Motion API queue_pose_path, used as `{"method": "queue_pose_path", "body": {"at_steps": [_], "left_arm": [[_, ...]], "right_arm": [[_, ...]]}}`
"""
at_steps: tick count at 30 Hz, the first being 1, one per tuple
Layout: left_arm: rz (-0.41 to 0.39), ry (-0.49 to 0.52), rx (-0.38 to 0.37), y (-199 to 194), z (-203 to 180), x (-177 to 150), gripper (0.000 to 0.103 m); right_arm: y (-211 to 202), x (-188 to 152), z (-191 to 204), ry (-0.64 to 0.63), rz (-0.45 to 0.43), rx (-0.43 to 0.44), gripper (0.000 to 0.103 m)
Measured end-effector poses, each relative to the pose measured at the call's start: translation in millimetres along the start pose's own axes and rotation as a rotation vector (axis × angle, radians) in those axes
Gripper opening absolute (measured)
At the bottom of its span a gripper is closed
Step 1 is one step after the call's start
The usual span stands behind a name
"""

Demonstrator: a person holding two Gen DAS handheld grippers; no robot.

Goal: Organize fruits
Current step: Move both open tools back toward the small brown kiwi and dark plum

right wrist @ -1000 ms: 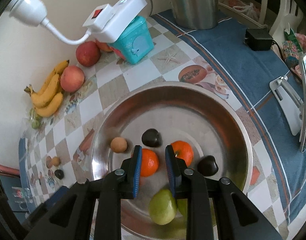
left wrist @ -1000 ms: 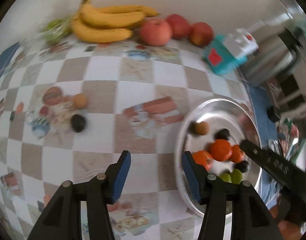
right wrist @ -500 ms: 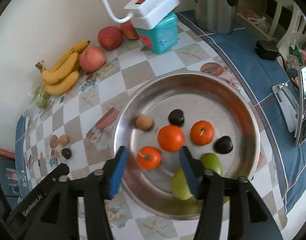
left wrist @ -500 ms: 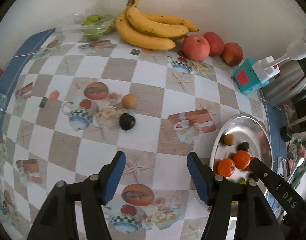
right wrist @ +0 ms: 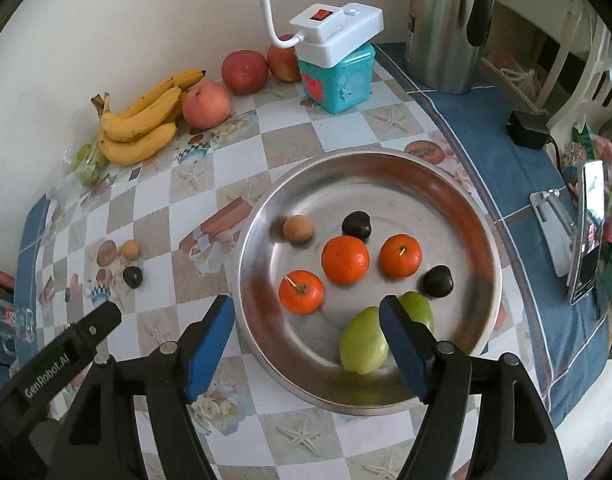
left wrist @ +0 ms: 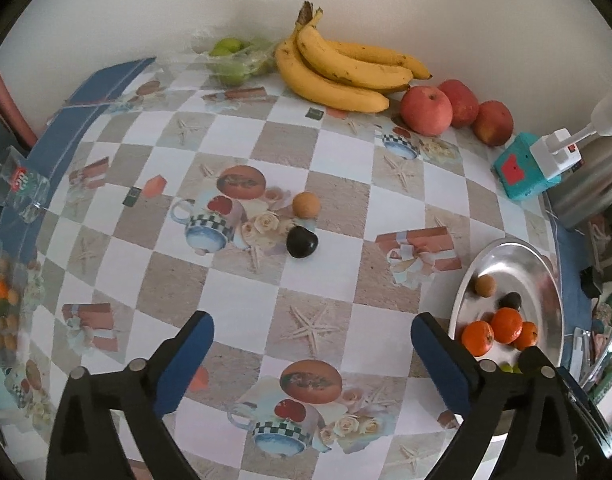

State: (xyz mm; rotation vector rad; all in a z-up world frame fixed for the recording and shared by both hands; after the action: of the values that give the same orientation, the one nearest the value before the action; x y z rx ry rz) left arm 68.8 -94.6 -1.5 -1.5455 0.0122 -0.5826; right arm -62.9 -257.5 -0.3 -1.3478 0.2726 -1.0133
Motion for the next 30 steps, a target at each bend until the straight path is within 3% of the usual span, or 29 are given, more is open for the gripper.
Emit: {"method": "queue_pose_path", "body": {"at_steps": [30], "left_arm": [[-0.039, -0.054, 0.074, -4, 28, 11, 0.103]], "right_arm": [[4, 0, -7, 0.014, 0.028, -0.036, 0.076]]}}
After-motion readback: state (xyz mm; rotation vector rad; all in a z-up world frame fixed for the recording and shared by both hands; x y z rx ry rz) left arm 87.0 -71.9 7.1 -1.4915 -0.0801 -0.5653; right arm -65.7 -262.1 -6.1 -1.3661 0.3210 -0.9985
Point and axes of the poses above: each gripper's, at about its wrist camera, not at the fingertips, and y roughly the way its jaws point, z to its left, x to its top, the point moved 3 cm from there along y, roughly the way its jaws point, and after that the axes turned 10 degrees about x, right-handed, at the moved point
